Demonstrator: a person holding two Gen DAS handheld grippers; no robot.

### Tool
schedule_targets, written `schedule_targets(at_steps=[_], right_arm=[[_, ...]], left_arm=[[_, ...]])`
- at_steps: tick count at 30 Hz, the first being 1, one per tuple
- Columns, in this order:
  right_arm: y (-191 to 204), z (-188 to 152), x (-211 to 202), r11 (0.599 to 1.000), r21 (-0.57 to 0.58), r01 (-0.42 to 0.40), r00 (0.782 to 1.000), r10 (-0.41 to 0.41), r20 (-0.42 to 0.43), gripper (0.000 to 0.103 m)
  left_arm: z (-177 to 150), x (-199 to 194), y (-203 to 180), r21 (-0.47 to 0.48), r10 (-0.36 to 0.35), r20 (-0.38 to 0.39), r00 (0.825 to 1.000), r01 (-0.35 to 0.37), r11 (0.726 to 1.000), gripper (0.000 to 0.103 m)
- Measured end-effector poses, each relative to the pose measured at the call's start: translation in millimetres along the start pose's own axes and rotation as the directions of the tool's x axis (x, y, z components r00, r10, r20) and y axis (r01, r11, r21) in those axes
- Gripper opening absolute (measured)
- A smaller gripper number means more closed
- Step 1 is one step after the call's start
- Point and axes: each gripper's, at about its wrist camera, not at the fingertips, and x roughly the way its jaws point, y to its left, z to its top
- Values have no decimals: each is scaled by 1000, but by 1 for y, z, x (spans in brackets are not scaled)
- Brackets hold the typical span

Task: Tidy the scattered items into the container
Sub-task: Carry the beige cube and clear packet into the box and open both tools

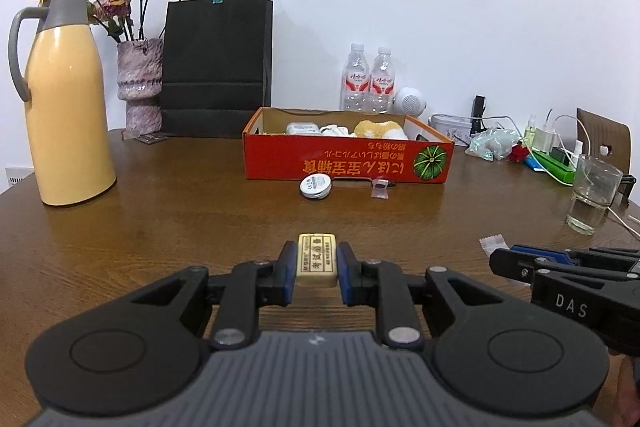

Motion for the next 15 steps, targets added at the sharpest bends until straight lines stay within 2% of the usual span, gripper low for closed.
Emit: schedule_targets(at_steps=[4, 7, 10, 15], right_arm=[[-9, 1, 8, 1000, 14, 12, 1000, -11, -10, 13], [-17, 10, 14, 1000, 20, 16, 1000, -16, -13, 13], [-28, 38, 22, 1000, 28, 5, 1000, -5, 10, 13], [-50, 127, 50, 997, 13, -75, 995, 74, 67, 13]], left_arm=[[2, 11, 3, -11, -1, -25, 1000, 1, 1000, 21], [17, 21, 7, -8, -21, -24, 999, 21, 1000, 21], [56, 41, 18, -38, -103, -24, 994, 102, 994, 21], [144, 104, 33, -35, -174, -50, 983, 172, 984, 21]])
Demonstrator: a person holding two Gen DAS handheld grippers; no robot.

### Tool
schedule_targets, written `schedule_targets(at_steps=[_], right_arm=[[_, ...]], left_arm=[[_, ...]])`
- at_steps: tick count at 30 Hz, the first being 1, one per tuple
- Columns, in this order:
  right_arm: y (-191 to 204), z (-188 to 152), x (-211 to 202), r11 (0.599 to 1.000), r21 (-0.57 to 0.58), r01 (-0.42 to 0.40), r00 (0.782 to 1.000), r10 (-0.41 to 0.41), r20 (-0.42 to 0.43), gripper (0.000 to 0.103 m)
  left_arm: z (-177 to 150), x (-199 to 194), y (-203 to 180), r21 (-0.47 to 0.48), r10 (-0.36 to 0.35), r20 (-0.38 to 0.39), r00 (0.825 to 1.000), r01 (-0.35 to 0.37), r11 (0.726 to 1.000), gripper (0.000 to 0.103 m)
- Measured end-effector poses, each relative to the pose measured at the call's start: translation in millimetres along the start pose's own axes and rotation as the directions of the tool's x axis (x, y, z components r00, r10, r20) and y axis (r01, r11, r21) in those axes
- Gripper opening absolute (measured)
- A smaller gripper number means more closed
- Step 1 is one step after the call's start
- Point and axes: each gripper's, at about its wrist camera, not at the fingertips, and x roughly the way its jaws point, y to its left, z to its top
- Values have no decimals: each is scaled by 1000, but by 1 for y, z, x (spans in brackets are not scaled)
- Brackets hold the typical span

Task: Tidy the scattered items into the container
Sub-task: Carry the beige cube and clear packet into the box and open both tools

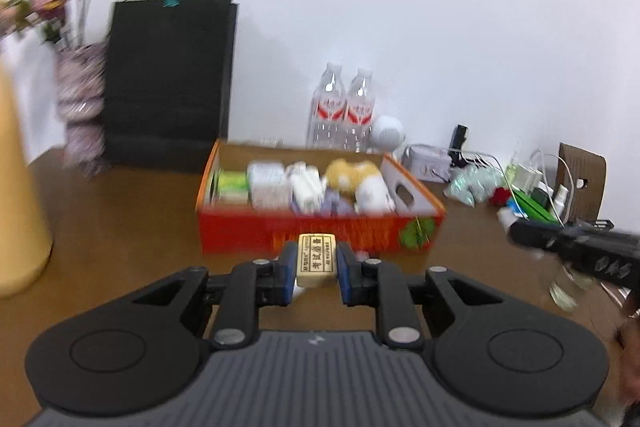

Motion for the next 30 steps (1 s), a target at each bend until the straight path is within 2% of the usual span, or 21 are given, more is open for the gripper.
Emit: schedule_targets(at_steps=[2, 4, 5, 7, 9, 12, 15, 16, 17, 18, 19, 20, 22, 24, 26, 30], right_arm=[[-9, 37, 22, 1000, -7, -17, 1000, 17, 8, 13], [-17, 69, 53, 1000, -4, -16, 999, 16, -36, 13], [-21, 84, 73, 1000, 7, -15, 997, 16, -79, 13], [-33, 109, 123, 998, 57, -34, 979, 45, -198, 13], [-44, 122, 172, 992, 114, -53, 948, 85, -308, 13], [-54, 125, 244, 988, 153, -18, 895, 84, -438, 13], [-57, 110, 300, 992, 123, 42, 839, 32, -543, 13], [-58, 105, 316, 992, 114, 59, 822, 17, -569, 13], [-59, 99, 329, 992, 103, 76, 810, -1, -586, 14], [-59, 95, 338, 991, 95, 90, 806, -16, -592, 16], [-60, 92, 346, 991, 95, 97, 804, -22, -595, 17], [-61, 89, 352, 991, 95, 97, 802, -21, -597, 17], [-60, 85, 359, 990, 98, 97, 801, -19, -598, 20], [-58, 83, 359, 991, 99, 85, 804, -9, -594, 29], [-54, 85, 356, 992, 82, 92, 808, -27, -588, 30], [-53, 98, 338, 992, 80, 95, 804, -30, -594, 42]], left_arm=[[37, 30, 11, -14, -11, -32, 999, 11, 1000, 21], [65, 68, 22, -17, -37, -105, 994, 35, 999, 21], [75, 93, 28, -24, -56, -168, 984, 52, 998, 21], [86, 146, 43, -72, -89, -299, 950, 71, 995, 21], [86, 192, 57, -75, -50, -382, 923, 23, 997, 21], [78, 242, 76, -61, 30, -452, 891, -64, 996, 21], [73, 265, 85, -27, 76, -478, 875, -101, 994, 21], [72, 270, 84, -3, 92, -475, 875, -106, 994, 23], [70, 272, 83, 21, 103, -461, 881, -105, 994, 29], [70, 274, 81, 44, 105, -447, 888, -95, 994, 34], [70, 274, 79, 61, 106, -439, 892, -88, 994, 50], [71, 275, 79, 69, 110, -430, 896, -89, 994, 60], [75, 275, 77, 69, 106, -414, 904, -85, 994, 67], [81, 274, 76, 54, 98, -413, 905, -83, 995, 71], [88, 272, 75, 42, 106, -422, 900, -97, 994, 85], [94, 260, 71, 33, 100, -483, 870, -97, 995, 93]])
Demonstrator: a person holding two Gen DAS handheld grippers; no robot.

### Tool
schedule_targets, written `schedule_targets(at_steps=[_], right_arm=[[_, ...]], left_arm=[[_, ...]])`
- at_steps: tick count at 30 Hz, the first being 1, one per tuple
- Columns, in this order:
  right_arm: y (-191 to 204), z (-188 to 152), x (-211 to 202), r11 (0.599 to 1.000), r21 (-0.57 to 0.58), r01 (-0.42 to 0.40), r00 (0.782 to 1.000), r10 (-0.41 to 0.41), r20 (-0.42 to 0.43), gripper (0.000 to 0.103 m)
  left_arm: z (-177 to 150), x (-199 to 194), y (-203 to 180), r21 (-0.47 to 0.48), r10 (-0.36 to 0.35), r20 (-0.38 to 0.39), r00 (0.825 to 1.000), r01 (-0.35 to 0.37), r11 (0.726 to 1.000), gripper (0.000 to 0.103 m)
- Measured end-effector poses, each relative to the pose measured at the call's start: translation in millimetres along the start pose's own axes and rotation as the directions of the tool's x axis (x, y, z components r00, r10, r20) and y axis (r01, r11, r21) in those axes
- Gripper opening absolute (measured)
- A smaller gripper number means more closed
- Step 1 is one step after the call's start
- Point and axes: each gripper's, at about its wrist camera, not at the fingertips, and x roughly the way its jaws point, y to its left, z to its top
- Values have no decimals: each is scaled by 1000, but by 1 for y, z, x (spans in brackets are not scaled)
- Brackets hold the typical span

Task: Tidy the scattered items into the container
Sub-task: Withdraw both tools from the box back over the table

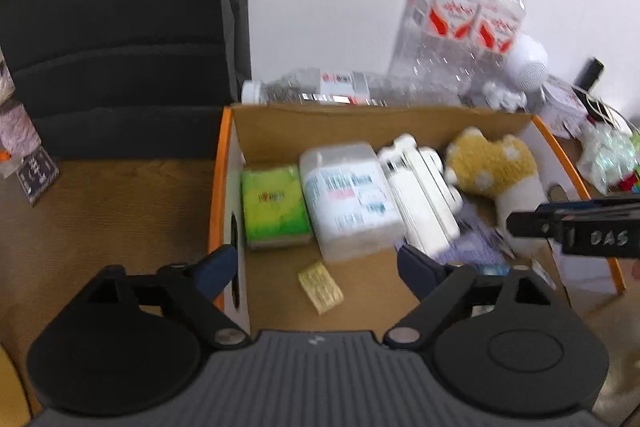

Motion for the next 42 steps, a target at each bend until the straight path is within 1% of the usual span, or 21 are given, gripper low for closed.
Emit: schedule_targets(at_steps=[1, 3, 5, 8, 12, 16, 18, 20, 21, 23, 24, 25, 27, 28, 29, 30, 32, 33, 35, 38, 42], right_arm=[[-1, 0, -7, 1000, 4, 0, 1000, 0, -6, 45], [-4, -3, -21, 1000, 10, -2, 1000, 2, -21, 58], [-8, -8, -34, 1000, 19, -5, 999, 5, -44, 68], [-11, -20, -47, 999, 29, -15, 994, 18, -105, 72], [-6, -38, -70, 1000, 30, -8, 988, 13, -153, 74], [4, -61, -107, 1000, 2, -7, 994, 7, -111, 81], [8, -73, -124, 1000, -5, -19, 996, 18, -84, 82], [13, -88, -144, 1000, -19, -21, 999, 20, -36, 82], [16, -95, -154, 999, -31, -23, 1000, 23, 2, 82], [22, -119, -177, 998, -58, -24, 990, 32, 136, 87], [25, -137, -189, 997, -72, -22, 974, 38, 221, 91], [27, -155, -197, 996, -91, -18, 953, 45, 300, 91], [31, -203, -205, 990, -140, 4, 902, 56, 427, 95], [32, -227, -204, 988, -156, 12, 889, 61, 454, 97], [31, -249, -200, 986, -167, 7, 885, 72, 459, 101], [29, -270, -193, 986, -168, -14, 890, 89, 446, 101], [26, -309, -176, 987, -145, -66, 911, 119, 394, 101], [26, -325, -168, 988, -137, -70, 919, 117, 377, 101], [30, -351, -154, 990, -137, -30, 928, 78, 365, 101], [33, -369, -141, 991, -136, 14, 934, 36, 355, 101], [35, -372, -131, 992, -129, 19, 941, 26, 338, 101]], left_arm=[[-2, -5, -1, -4, -2, -15, 1000, 2, 1000, 95], [-7, -14, -4, -16, 8, -44, 999, -9, 1000, 100], [-12, -22, -8, -13, 15, -87, 996, -16, 1000, 100], [-21, -39, -13, -10, -10, -129, 992, 9, 1000, 101], [-39, -67, -22, -4, 11, -141, 990, -11, 1000, 101], [-58, -104, -36, 15, 35, -102, 994, -33, 999, 101], [-70, -126, -45, 21, 54, -38, 998, -53, 998, 102], [-86, -150, -55, 30, 86, 76, 993, -89, 996, 103], [-99, -163, -59, 27, 98, 157, 983, -104, 994, 103], [-134, -184, -65, 23, 109, 309, 945, -122, 992, 103], [-154, -191, -69, 24, 113, 369, 923, -131, 991, 103], [-174, -196, -71, 25, 108, 421, 901, -131, 991, 103], [-221, -198, -71, 25, 71, 503, 861, -96, 995, 103], [-244, -195, -68, 13, 59, 524, 850, -77, 997, 103], [-268, -188, -66, -1, 58, 528, 847, -67, 998, 103], [-292, -180, -65, -16, 68, 513, 856, -69, 997, 103], [-327, -165, -66, -15, 79, 458, 885, -81, 997, 103], [-340, -157, -66, -7, 76, 435, 897, -81, 997, 103], [-357, -147, -67, -17, 82, 395, 915, -82, 996, 103], [-365, -140, -66, -28, 72, 351, 934, -67, 997, 103], [-361, -130, -62, -47, 90, 313, 945, -79, 996, 103]])
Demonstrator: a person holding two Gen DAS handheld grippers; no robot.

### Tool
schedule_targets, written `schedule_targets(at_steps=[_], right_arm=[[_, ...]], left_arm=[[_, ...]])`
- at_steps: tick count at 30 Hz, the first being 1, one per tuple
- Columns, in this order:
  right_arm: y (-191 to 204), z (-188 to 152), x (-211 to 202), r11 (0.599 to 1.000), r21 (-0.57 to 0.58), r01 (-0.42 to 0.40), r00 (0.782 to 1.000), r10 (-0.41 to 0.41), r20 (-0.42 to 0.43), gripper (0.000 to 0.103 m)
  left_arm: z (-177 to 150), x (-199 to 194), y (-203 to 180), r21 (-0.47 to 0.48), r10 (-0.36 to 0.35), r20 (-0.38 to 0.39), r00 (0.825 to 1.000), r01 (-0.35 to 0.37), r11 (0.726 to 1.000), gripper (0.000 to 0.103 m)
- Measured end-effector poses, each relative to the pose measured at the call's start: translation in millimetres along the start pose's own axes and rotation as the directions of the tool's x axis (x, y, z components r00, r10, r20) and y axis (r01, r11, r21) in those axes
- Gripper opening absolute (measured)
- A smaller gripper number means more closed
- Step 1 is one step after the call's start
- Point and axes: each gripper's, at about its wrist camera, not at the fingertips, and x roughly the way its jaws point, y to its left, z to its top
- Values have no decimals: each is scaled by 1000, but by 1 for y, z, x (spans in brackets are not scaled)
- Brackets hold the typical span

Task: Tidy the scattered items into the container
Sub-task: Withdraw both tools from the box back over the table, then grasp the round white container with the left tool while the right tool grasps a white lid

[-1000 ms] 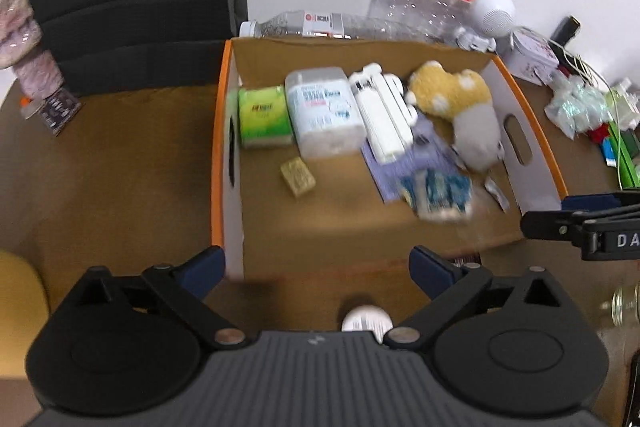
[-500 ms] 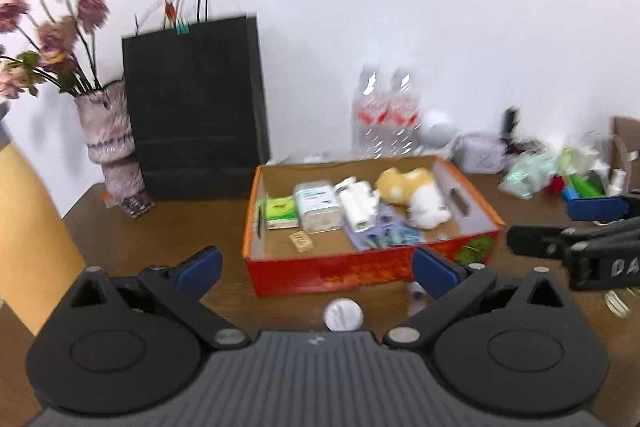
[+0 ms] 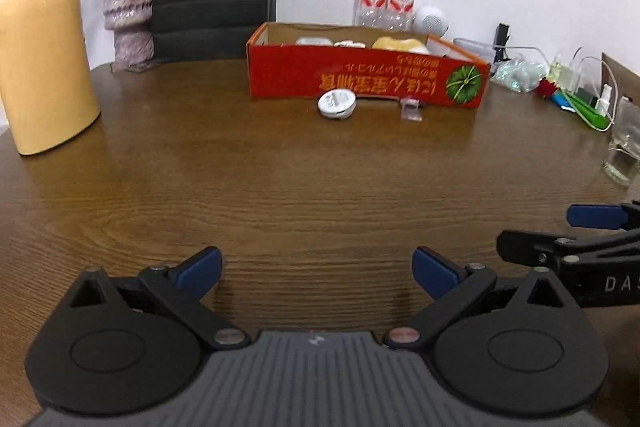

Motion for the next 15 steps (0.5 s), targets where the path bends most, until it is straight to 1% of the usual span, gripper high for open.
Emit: schedule_targets(at_steps=[3, 6, 7, 8, 9, 11, 13, 15], right_arm=[[-1, -7, 4, 1000, 5, 9, 1000, -9, -18, 101], [2, -12, 5, 1000, -3, 14, 1000, -14, -8, 102], [2, -13, 5, 1000, -7, 17, 1000, -17, -9, 102], [2, -13, 5, 1000, -7, 16, 1000, -16, -8, 102], [1, -12, 4, 1000, -1, 12, 1000, -12, -5, 102], [-5, -7, 5, 1000, 29, -4, 1000, 4, -2, 102], [-15, -1, 9, 998, 58, -9, 1000, 9, 2, 102], [-23, 5, 15, 996, 89, 6, 1000, -6, -1, 102]], left_arm=[[-2, 3, 2, -4, -5, -11, 1000, 5, 1000, 103], [-5, 4, 2, -2, -3, -13, 1000, 3, 1000, 103], [-3, 5, 3, 2, -12, -13, 1000, 12, 1000, 103], [2, 7, 5, 9, -36, -17, 999, 37, 999, 103], [12, 10, 8, 20, -66, -18, 998, 66, 998, 103], [39, 22, 15, 46, -105, 3, 994, 105, 993, 103], [70, 46, 17, 103, -111, 23, 994, 109, 989, 103], [94, 73, 15, 137, -119, 10, 993, 116, 984, 103]])
